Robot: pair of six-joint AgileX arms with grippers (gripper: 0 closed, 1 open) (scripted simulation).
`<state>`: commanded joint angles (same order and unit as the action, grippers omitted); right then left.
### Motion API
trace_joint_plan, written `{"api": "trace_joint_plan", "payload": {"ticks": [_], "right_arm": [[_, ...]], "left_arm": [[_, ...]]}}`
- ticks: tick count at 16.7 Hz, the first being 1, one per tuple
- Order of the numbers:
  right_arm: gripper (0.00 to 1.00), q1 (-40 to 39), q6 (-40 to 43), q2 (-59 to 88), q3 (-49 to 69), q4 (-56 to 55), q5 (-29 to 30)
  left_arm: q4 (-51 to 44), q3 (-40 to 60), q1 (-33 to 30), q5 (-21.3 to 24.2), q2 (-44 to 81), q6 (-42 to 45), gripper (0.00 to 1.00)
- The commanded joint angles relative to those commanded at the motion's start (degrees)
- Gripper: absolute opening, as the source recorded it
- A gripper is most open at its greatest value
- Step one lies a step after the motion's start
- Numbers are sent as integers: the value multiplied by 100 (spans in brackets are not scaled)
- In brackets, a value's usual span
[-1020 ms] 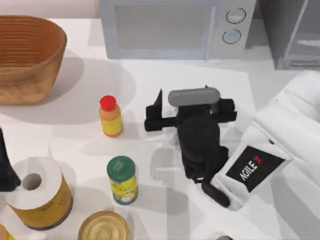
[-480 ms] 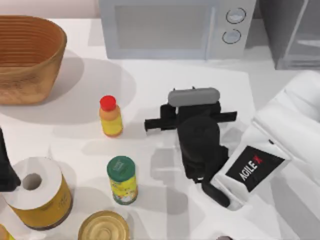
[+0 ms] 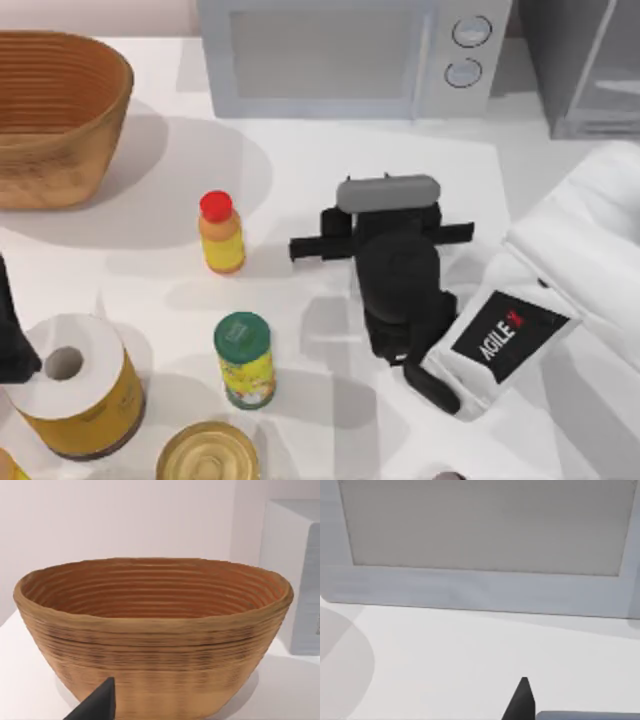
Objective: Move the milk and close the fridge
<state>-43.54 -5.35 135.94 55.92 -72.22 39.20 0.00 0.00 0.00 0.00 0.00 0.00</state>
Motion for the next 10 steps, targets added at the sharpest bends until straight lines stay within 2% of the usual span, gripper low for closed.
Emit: {"api": "trace_joint_plan", "payload": {"ticks": [10], "right_arm": [[0,-15,-10,-532,-85,452,-9]], "left_arm": [[0,0,0,0,0,0,100]]}}
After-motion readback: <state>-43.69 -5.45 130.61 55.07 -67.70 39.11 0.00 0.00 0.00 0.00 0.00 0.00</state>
